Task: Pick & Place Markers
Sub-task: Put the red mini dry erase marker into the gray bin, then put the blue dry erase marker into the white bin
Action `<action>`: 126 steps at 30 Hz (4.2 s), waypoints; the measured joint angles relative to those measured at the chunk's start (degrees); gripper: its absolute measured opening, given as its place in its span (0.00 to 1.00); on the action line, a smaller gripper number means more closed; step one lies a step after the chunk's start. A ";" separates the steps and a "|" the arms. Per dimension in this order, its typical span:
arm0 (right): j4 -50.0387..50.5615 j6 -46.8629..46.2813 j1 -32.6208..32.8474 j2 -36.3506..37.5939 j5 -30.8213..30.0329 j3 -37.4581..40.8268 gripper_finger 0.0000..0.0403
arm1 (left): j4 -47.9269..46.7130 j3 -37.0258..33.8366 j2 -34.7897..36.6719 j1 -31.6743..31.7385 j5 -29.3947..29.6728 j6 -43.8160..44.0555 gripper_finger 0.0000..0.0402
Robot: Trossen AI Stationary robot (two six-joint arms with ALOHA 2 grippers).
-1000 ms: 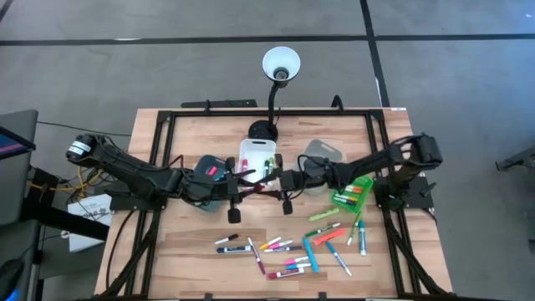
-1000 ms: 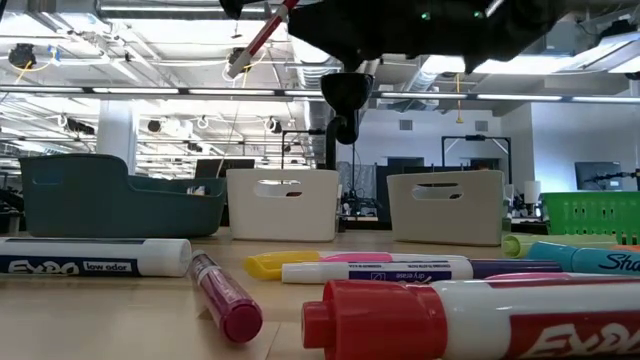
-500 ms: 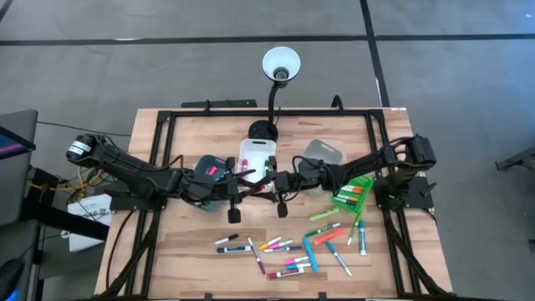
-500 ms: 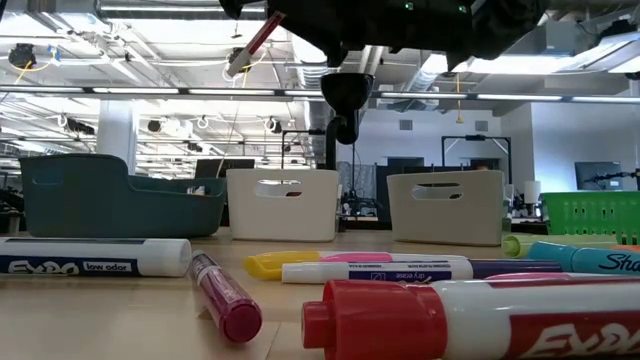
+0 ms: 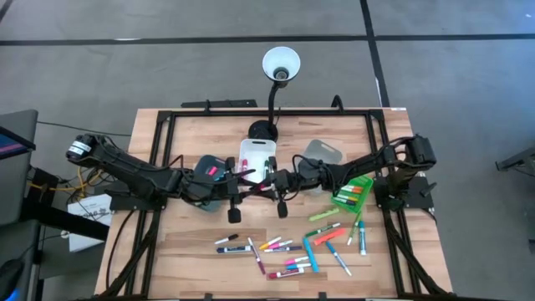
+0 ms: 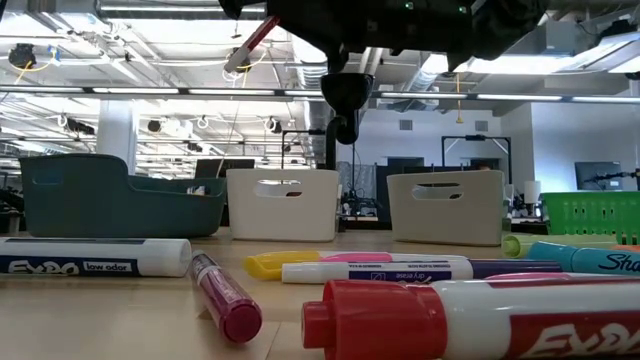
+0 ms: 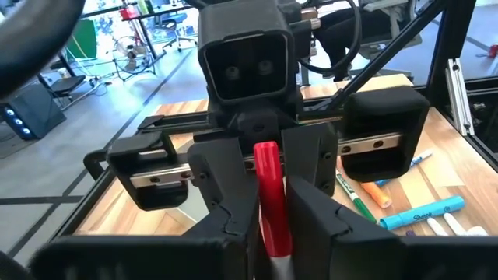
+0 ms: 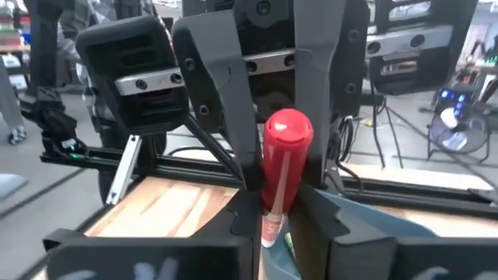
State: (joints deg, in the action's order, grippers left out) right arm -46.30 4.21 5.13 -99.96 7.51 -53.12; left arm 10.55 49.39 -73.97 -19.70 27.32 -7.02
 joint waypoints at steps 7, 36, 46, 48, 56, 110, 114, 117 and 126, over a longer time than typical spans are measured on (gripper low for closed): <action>8.50 -5.12 0.02 2.33 -4.77 0.07 0.07 | -0.15 0.00 0.00 0.00 0.18 -0.12 0.22; 88.42 -50.28 -7.30 25.62 -30.02 0.02 0.08 | -0.23 -2.27 0.02 0.00 2.65 0.41 0.32; 86.09 -50.42 -11.93 14.93 -14.32 0.00 0.13 | -0.15 -5.39 0.02 -0.03 2.63 3.21 0.32; 86.02 -50.32 -12.92 13.22 -12.57 0.04 0.12 | -0.20 -6.04 0.02 -0.17 2.63 3.25 0.32; 82.65 -45.85 -15.47 10.56 -8.83 -0.02 0.13 | -0.17 -6.45 0.02 -0.17 2.44 3.25 0.31; 78.14 -24.96 4.99 10.62 -18.47 -17.81 0.25 | -9.68 -10.79 -12.39 -14.34 -18.99 36.36 0.31; 76.56 -24.70 5.01 10.62 -18.43 -17.81 0.25 | -13.38 -8.80 -15.47 -14.38 -21.71 37.88 0.31; 76.61 -24.64 5.01 10.62 -18.43 -17.79 0.25 | -13.53 -8.66 -17.13 -14.74 -23.09 40.06 0.31; 76.63 -22.62 5.01 10.62 -19.93 -17.79 0.25 | -13.17 -8.66 -20.24 -15.89 -23.53 40.76 0.31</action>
State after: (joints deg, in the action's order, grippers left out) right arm 30.33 -18.41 10.13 -89.34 -12.43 -70.91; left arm -2.63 40.73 -94.21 -35.59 3.79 33.75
